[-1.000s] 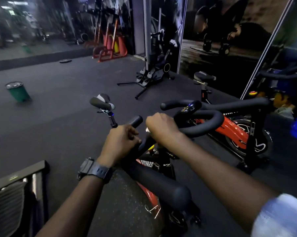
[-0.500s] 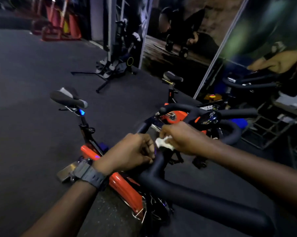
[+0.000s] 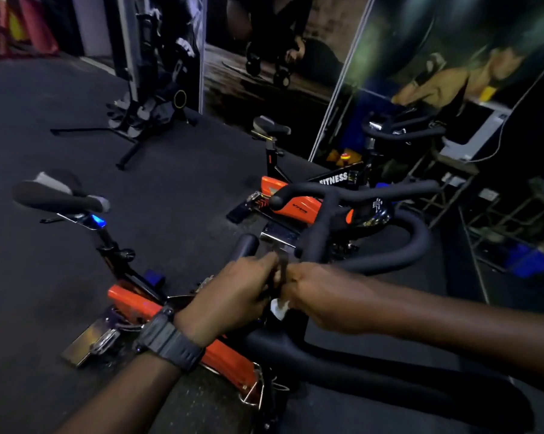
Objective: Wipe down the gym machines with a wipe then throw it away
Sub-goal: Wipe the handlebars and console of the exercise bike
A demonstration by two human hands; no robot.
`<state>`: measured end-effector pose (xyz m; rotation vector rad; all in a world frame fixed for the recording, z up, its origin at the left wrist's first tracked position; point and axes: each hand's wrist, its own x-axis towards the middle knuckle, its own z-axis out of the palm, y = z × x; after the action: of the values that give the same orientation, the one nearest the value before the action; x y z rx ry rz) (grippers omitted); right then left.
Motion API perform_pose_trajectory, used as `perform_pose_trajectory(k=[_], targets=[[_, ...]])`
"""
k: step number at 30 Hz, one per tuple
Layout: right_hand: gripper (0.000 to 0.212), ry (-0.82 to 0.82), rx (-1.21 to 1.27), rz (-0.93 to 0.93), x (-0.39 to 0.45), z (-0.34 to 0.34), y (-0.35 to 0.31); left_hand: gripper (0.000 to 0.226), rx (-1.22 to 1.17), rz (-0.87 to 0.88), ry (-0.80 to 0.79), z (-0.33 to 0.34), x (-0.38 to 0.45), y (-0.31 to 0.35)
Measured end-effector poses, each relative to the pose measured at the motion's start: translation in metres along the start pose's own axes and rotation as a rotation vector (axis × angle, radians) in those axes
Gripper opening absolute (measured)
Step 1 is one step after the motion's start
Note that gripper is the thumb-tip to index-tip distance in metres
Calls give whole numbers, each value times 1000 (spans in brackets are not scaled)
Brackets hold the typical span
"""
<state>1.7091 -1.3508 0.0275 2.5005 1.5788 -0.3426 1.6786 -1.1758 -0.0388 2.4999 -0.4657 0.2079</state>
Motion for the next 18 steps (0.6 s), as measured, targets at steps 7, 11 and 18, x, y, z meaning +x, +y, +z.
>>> perform_pose_trajectory(k=[7, 11, 18], targets=[[5, 70, -104, 210, 13, -11, 20, 26, 17, 438, -85, -14, 41, -33], [6, -84, -56, 229, 9, -2, -32, 5, 24, 566, -236, -21, 60, -65], [5, -46, -136, 411, 33, -8, -26, 12, -55, 676, -284, -29, 74, -89]])
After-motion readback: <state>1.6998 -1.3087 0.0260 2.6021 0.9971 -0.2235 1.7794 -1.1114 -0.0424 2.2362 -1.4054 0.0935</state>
